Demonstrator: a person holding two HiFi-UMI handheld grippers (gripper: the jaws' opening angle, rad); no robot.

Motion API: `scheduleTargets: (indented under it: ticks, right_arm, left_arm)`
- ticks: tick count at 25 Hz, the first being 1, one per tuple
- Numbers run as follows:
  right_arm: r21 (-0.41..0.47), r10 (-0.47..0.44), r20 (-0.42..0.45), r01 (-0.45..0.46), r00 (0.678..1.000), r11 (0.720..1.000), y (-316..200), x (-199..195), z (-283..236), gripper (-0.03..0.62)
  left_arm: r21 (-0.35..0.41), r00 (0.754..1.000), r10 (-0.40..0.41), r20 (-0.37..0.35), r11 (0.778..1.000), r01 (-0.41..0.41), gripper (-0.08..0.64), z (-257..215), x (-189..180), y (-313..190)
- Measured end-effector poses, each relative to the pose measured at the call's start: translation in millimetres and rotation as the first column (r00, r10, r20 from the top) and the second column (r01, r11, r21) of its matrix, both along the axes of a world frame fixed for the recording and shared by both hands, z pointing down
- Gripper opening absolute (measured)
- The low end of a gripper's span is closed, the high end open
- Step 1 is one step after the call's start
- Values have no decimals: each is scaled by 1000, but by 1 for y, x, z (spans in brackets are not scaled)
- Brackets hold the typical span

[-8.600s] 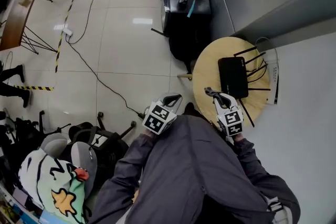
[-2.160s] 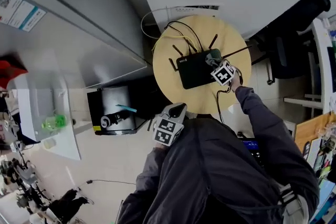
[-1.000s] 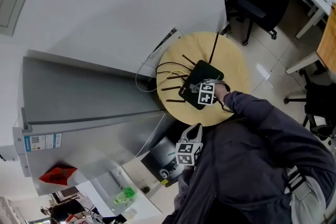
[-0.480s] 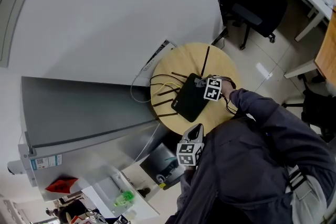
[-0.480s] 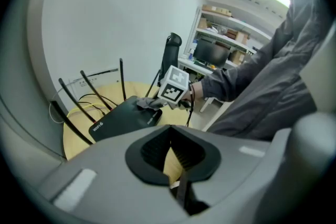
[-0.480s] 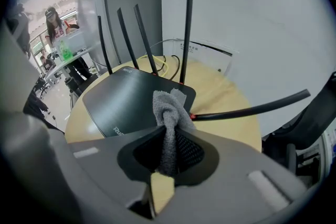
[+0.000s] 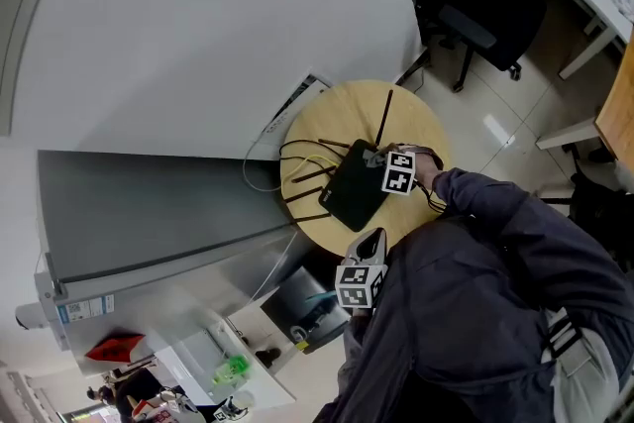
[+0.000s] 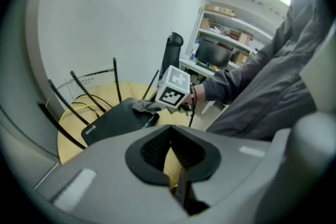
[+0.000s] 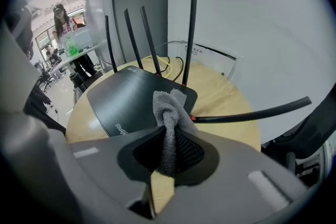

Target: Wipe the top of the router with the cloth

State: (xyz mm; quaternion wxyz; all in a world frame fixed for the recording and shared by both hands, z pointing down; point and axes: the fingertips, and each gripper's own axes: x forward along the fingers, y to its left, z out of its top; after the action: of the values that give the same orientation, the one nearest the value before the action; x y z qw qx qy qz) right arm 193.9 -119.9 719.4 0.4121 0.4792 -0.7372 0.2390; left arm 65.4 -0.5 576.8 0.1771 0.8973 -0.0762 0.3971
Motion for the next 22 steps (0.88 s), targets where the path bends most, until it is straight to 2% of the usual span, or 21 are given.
scheduleTargets:
  ticks: [4,16,22]
  right_arm:
    - [22,-25,23,25,999,999,-5,-33,-11,35]
    - [-10,-176,59,177,983,984,-13,-198,-7,35]
    - [-23,-177,47,178,983,984,-10,-229,-2,35]
  left_arm:
    - [-3,1000,-4,-1,1000,4,0,-2,-18,-6]
    - [-3,999,-33,1,999,33,0,-2,-119,-33]
    - [-15,1000,-7,-13,1000,7,0,0,-143,-35]
